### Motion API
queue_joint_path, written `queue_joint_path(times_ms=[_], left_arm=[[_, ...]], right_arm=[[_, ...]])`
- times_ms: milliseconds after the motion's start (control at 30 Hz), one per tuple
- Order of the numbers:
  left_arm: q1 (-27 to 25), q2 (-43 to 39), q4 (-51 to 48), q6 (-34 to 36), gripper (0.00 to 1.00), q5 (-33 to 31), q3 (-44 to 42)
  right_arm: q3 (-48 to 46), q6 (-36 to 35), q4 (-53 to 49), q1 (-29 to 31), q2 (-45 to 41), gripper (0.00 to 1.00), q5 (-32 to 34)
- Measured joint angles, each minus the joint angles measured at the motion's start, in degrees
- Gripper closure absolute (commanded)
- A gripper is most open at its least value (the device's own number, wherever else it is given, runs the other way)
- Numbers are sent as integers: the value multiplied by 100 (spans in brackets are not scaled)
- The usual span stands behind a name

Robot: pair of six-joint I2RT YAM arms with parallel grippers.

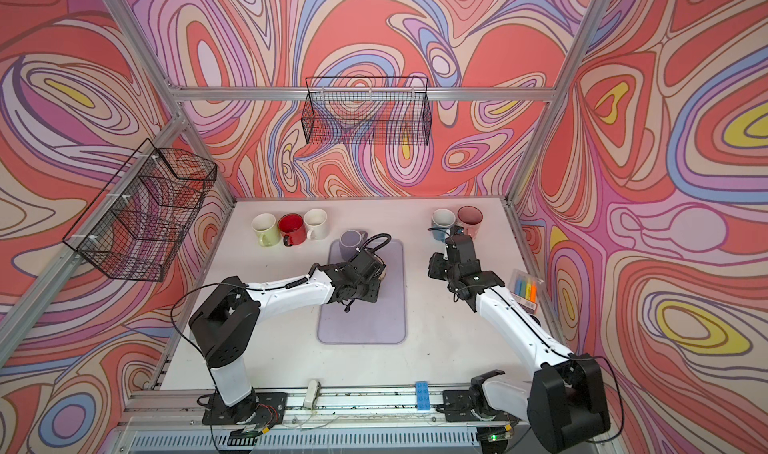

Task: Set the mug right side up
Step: 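Lower the left gripper onto the cream mug's handle and close it, then lift the upside-down cream mug off the tray with the left gripper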

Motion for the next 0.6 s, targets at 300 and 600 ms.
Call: queue_joint_path(times_ms=[300, 600], left_arm=[[0, 83, 66, 2, 70, 22, 0], [0, 157, 87, 2, 74, 57, 0]], right_arm=[[-120, 7, 52, -31, 0, 61, 13], [-219, 22, 76, -42, 0, 61, 17]])
